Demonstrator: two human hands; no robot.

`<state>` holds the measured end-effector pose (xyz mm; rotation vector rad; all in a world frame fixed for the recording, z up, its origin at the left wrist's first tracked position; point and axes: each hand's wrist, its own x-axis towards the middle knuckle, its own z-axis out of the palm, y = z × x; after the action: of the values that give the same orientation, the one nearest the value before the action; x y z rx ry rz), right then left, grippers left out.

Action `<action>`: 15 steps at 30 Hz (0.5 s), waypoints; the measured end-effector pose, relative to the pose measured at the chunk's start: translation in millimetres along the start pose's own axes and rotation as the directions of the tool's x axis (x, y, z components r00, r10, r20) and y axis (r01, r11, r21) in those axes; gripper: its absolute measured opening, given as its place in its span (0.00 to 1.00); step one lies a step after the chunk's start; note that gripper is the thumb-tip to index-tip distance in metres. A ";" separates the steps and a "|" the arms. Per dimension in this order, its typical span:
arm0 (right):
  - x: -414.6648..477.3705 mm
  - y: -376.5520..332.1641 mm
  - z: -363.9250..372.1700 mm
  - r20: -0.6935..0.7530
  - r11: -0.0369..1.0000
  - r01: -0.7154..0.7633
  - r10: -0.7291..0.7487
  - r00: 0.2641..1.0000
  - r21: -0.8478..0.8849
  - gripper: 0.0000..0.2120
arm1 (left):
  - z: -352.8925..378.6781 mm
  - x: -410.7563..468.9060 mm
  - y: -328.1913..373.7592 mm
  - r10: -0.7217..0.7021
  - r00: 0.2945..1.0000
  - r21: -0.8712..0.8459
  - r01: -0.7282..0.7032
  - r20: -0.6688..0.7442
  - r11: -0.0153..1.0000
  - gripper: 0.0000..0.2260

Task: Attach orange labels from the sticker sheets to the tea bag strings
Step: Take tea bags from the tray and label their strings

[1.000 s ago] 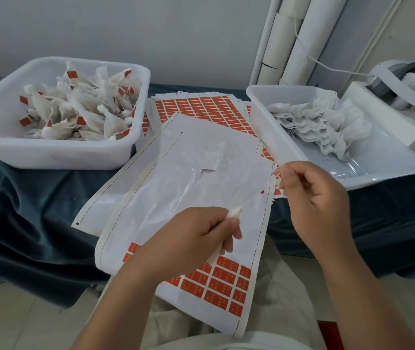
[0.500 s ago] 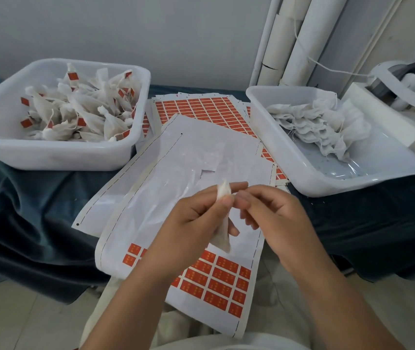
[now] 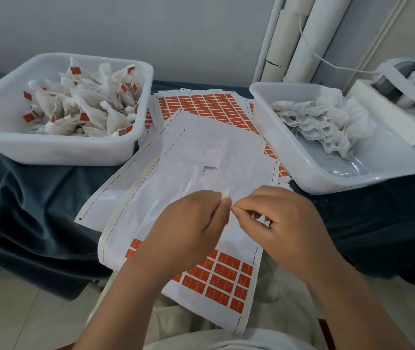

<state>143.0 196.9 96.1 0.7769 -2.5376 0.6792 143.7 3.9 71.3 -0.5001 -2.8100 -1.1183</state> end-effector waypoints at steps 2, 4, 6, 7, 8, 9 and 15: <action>0.4 0.8 -0.3 -0.053 1.000 0.011 -0.012 0.999 -0.016 0.09 | 0.1 -1.2 -1.2 -0.030 0.998 -0.024 0.032 0.060 0.999 0.23; 1.1 2.1 -1.8 -0.056 0.999 0.040 -0.041 0.998 -0.015 0.08 | -0.6 -1.8 -0.5 -0.046 0.989 -0.048 0.053 0.140 0.997 0.21; 1.3 2.6 -2.7 -0.018 0.996 0.084 -0.084 0.996 -0.006 0.09 | -0.9 -2.3 0.6 -0.025 0.974 -0.052 0.038 0.225 0.998 0.19; 1.6 2.5 -2.9 0.003 0.996 0.090 -0.090 0.996 0.010 0.09 | -1.0 -2.6 0.7 -0.018 0.966 -0.054 0.033 0.257 0.998 0.19; 1.9 1.8 -3.1 0.023 0.996 0.072 -0.073 0.997 0.044 0.08 | -1.2 -3.0 0.3 -0.008 0.959 -0.068 0.028 0.283 0.997 0.18; 2.1 1.0 -3.0 0.046 0.994 0.028 -0.033 0.998 0.106 0.07 | -1.7 -3.1 -0.2 0.014 0.953 -0.101 0.018 0.303 0.995 0.18; 1.8 1.7 -0.2 0.306 0.619 -0.457 0.341 0.889 0.638 0.08 | -7.2 -1.1 -4.7 0.177 0.934 -0.537 0.019 0.311 0.843 0.17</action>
<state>140.7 197.6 96.5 0.4570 -2.5952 1.8859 142.9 -4.5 73.3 -0.9348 -2.6698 -1.9831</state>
